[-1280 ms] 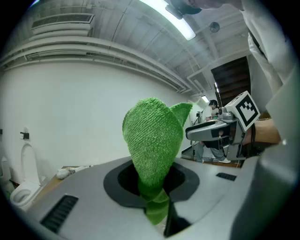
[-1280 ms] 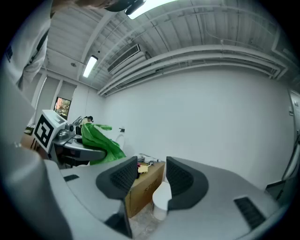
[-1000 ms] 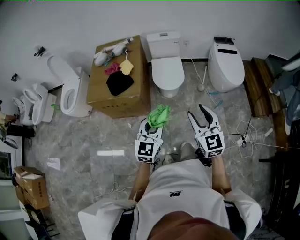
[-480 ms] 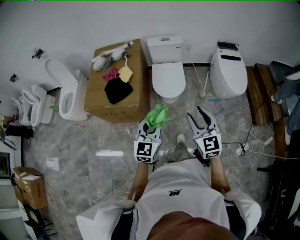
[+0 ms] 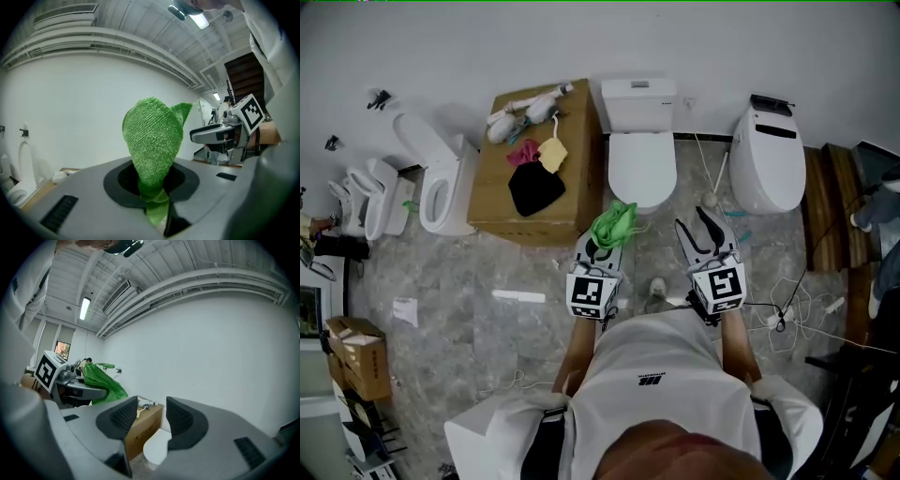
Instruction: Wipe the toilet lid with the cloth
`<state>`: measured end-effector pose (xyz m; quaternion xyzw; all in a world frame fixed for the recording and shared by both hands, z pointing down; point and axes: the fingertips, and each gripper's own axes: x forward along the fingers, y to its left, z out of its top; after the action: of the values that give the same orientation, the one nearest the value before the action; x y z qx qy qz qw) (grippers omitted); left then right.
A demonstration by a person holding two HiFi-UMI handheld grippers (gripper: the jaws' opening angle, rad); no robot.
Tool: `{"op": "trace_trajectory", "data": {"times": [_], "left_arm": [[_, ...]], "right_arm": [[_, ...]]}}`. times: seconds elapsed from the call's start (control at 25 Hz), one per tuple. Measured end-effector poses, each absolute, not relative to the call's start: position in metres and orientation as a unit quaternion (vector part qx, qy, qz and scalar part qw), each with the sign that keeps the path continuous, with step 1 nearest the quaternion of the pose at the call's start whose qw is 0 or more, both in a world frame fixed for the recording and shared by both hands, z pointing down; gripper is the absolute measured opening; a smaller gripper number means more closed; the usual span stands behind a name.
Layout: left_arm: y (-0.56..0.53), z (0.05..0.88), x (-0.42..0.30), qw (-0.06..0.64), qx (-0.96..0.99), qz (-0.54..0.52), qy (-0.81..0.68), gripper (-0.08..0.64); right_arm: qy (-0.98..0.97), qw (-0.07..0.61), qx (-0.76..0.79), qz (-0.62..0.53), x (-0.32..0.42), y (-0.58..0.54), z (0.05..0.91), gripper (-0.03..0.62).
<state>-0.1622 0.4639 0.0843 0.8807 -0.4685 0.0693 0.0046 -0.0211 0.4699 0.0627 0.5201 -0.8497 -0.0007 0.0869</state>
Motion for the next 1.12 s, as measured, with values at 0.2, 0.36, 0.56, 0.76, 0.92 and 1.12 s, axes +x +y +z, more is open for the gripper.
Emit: {"op": "trace_trajectory", "data": {"times": [0.2, 0.36, 0.56, 0.76, 0.92, 1.12], "left_arm": [[0.434, 0.078, -0.145, -0.003, 0.876, 0.075, -0.476, 0.084], [0.409, 0.075, -0.134, -0.002, 0.87, 0.074, -0.487, 0.084], [0.39, 0.079, -0.125, 0.003, 0.864, 0.082, -0.497, 0.084], [0.373, 0.084, -0.123, 0.004, 0.862, 0.087, -0.499, 0.084], [0.353, 0.089, -0.124, 0.007, 0.862, 0.088, -0.499, 0.084], [0.323, 0.091, -0.126, 0.007, 0.866, 0.086, -0.492, 0.083]], "right_arm": [[-0.854, 0.079, 0.514, 0.002, -0.005, 0.439, 0.056, 0.204], [-0.861, 0.073, 0.504, -0.003, 0.006, 0.414, 0.051, 0.204], [-0.868, 0.072, 0.491, 0.002, 0.012, 0.389, 0.055, 0.204], [-0.871, 0.068, 0.486, 0.01, 0.011, 0.369, 0.062, 0.204], [-0.871, 0.074, 0.486, 0.011, 0.01, 0.348, 0.066, 0.204], [-0.866, 0.081, 0.493, 0.012, 0.008, 0.321, 0.071, 0.204]]}}
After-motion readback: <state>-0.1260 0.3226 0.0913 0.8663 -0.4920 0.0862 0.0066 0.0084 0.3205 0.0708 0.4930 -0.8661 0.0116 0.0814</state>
